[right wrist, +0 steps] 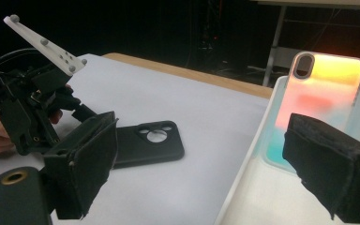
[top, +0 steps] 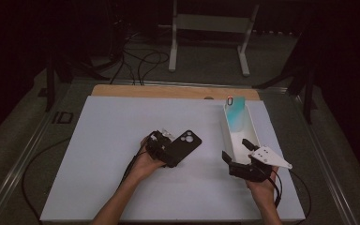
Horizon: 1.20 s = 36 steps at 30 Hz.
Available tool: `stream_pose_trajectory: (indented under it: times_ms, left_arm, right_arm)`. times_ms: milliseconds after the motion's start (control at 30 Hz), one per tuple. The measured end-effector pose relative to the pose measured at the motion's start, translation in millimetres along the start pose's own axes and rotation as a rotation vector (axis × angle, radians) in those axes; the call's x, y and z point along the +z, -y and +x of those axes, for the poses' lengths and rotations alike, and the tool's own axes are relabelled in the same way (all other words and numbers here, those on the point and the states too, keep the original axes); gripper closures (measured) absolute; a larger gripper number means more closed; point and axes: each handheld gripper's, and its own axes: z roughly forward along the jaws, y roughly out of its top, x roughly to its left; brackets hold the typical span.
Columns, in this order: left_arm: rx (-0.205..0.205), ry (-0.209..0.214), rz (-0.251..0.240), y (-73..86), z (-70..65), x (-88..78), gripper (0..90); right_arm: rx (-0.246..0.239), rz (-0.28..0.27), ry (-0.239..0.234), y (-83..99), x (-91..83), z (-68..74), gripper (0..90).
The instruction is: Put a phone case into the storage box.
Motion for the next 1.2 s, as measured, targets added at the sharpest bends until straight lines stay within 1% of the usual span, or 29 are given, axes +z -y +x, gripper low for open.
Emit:
stream_pose_trajectory:
  times_ms: [67, 200, 300, 667, 733, 767, 800, 833, 867, 1000, 1200]
  left_arm:
    - [0.010, -0.006, 0.004, -1.0, -1.2, 1.2, 0.6]
    - [0.062, -0.046, 0.027, -2.0, -7.5, 4.1, 0.6]
    - [0.083, -0.064, 0.035, -2.1, -10.5, 5.5, 0.6]
    - [0.074, -0.075, 0.052, -4.0, -13.7, 6.0, 1.3]
    - [0.076, -0.074, 0.053, -4.1, -14.2, 5.6, 3.6]
    - [0.087, -0.069, 0.055, -4.9, -15.8, 4.3, 3.6]
    - [0.097, -0.066, 0.056, -5.3, -17.0, 3.2, 8.4]
    - [0.102, -0.064, 0.059, -5.7, -18.0, 2.7, 11.2]
    - [0.098, -0.064, 0.060, -6.1, -18.3, 2.8, 12.2]
    - [0.097, -0.061, 0.073, -7.6, -17.9, 2.7, 12.9]
    - [0.093, -0.059, 0.078, -8.1, -18.3, 2.1, 14.5]
  right_arm:
    - [-0.001, 0.002, -0.002, 0.2, 0.2, 0.2, 10.3]
    - [-0.001, 0.000, -0.002, 0.4, 0.6, 0.6, 10.3]
    - [-0.003, 0.002, -0.001, 0.5, 0.6, 0.3, 10.3]
    - [-0.001, 0.012, 0.004, 1.3, 2.2, 1.3, 10.3]
    - [-0.003, 0.012, 0.005, 1.2, 2.3, 1.6, 10.3]
    - [-0.004, 0.012, 0.007, 1.1, 2.3, 1.7, 10.3]
    - [-0.003, 0.013, 0.006, 1.1, 2.5, 1.9, 10.3]
    - [-0.002, 0.014, 0.006, 1.2, 2.8, 2.1, 10.3]
    - [-0.004, 0.014, 0.007, 1.3, 3.1, 2.2, 10.3]
    - [-0.004, 0.013, 0.005, 1.0, 3.2, 3.1, 10.3]
    - [-0.002, 0.015, 0.005, 1.1, 2.7, 2.3, 10.3]
